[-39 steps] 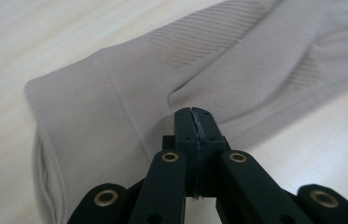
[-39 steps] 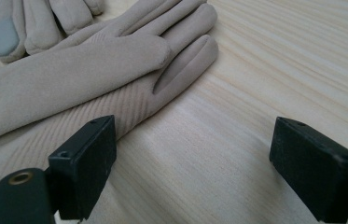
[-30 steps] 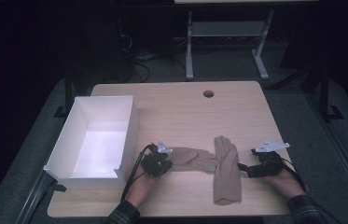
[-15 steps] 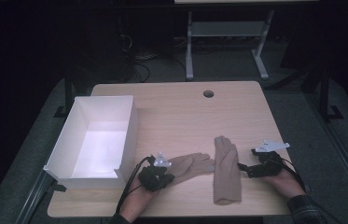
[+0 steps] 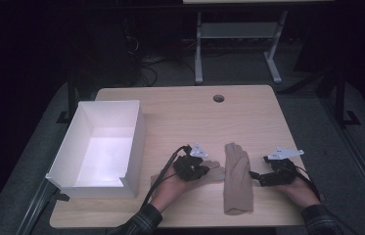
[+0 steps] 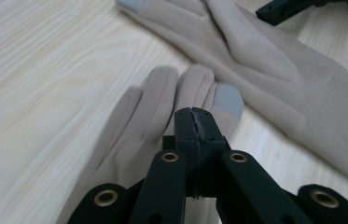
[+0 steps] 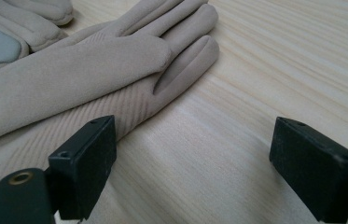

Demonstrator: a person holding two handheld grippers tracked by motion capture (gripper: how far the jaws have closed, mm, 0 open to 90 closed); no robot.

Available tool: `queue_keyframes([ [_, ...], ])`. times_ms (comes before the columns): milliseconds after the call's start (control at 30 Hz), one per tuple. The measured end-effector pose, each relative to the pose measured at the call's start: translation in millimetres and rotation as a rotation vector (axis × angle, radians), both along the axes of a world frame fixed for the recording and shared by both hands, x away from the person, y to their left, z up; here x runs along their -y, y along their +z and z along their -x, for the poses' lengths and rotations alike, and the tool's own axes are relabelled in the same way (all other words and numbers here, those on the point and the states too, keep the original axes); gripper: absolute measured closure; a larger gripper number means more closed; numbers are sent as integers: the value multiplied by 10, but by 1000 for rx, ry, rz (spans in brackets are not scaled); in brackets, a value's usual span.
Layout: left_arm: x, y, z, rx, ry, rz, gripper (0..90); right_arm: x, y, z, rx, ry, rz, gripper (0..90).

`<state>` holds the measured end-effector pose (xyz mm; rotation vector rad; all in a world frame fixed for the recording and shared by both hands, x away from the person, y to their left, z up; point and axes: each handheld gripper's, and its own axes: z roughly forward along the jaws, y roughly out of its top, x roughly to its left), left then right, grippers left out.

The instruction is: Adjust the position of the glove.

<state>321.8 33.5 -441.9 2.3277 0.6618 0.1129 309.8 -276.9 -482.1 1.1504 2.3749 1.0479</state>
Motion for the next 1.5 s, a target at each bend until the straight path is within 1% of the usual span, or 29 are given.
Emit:
queue_keyframes([
  [100,103,-102,-53,-5,-2,-29,896,1,0,0,0,1,0,142],
  [133,120,-135,-68,-11,-4,-35,897,1,0,-1,0,1,-1,143],
  [167,127,-152,-77,-11,-4,-32,897,1,0,-1,0,1,-1,142],
  [200,128,-163,-91,-3,0,-25,897,2,0,-1,0,2,-1,142],
  [300,128,-155,-146,27,21,-46,897,2,0,-3,-1,3,-1,142],
  [367,105,-158,-210,31,39,-49,897,2,0,-3,-1,3,-1,142],
  [567,65,-165,-415,38,100,-41,897,0,-1,-4,-1,1,-4,143],
  [633,56,-164,-502,44,115,-47,897,1,-1,-5,0,2,-2,142],
  [667,57,-169,-544,44,129,-39,897,2,-1,-6,1,2,-2,143],
  [767,53,-169,-668,50,145,-41,897,1,-1,-5,0,2,-2,143],
  [867,48,-168,-738,42,169,-21,896,2,-1,-6,1,2,-2,143],
  [933,35,-140,-723,42,173,-3,889,1,-1,-5,0,2,-2,142],
  [1000,-4,-80,-682,52,168,3,869,1,-1,-5,0,2,-2,142],
  [1067,-62,-12,-615,53,175,28,863,1,-1,-5,0,2,-2,142],
  [1167,-211,89,-512,64,186,53,842,2,-1,-5,1,3,-1,142],
  [1233,-356,150,-438,64,207,63,826,1,-1,-5,0,2,-2,143],
  [1267,-408,162,-422,72,208,63,811,0,-1,-4,0,1,-2,142],
  [1333,-536,180,-364,67,229,62,781,0,-1,-5,0,2,-1,142],
  [1367,-593,178,-336,61,238,55,766,1,-1,-5,1,2,-1,142],
  [1467,-728,136,-262,72,265,21,728,1,-1,-5,1,2,-1,142],
  [1500,-770,117,-252,73,272,17,718,0,-1,-4,0,1,-2,142],
])
